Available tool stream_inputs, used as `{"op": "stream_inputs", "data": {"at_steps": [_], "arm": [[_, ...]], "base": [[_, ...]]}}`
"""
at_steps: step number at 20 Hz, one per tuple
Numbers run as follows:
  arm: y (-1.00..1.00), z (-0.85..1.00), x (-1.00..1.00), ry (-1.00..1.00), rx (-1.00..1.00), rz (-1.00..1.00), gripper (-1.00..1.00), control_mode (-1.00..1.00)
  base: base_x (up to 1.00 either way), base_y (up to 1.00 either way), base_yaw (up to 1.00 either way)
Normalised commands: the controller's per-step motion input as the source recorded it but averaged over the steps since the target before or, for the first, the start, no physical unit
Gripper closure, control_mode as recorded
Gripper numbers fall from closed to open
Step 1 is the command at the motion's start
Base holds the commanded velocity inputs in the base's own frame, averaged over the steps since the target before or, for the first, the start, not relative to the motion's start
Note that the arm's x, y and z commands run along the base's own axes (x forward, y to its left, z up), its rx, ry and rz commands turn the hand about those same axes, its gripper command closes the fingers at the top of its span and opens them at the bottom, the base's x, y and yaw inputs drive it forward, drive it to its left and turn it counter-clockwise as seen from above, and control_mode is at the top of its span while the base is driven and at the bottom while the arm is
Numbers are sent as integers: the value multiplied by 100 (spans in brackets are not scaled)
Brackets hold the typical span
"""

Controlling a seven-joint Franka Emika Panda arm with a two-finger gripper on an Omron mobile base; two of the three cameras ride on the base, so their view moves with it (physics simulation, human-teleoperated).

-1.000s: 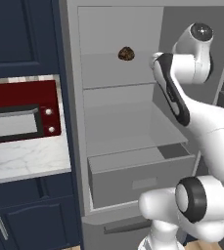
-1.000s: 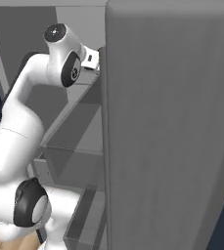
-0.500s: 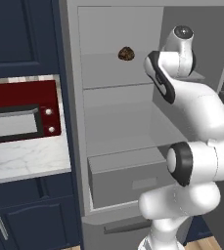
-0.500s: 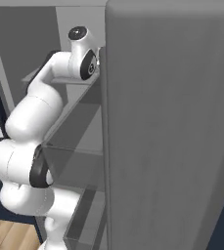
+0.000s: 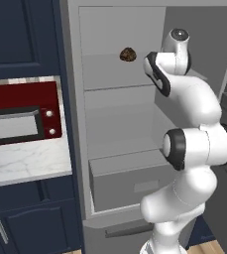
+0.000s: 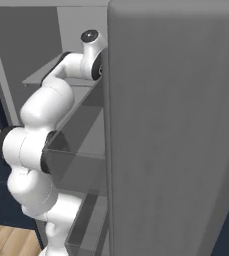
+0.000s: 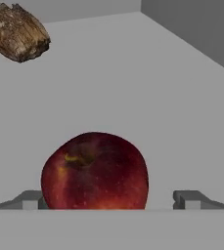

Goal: Pick the two apples from the fridge and place them on the plate next to the blender to make a fruit smoothie.

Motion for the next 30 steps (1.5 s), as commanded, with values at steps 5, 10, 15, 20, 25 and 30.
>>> {"op": "stream_inputs", "data": {"at_steps": [5,10,15,20,25,30], "arm": [[-1,-17,28,0,0,-3,-100,-100],[-6,-53,0,-1,0,0,100,-100],[-1,-13,2,-7,0,0,100,-100],[0,-3,-61,-17,0,0,100,-100],[0,1,-100,-40,0,1,100,-100],[10,35,-100,-29,0,5,100,-100]], "base": [[0,0,0],[0,0,0],[0,0,0],[0,0,0],[0,0,0],[0,0,0]]}}
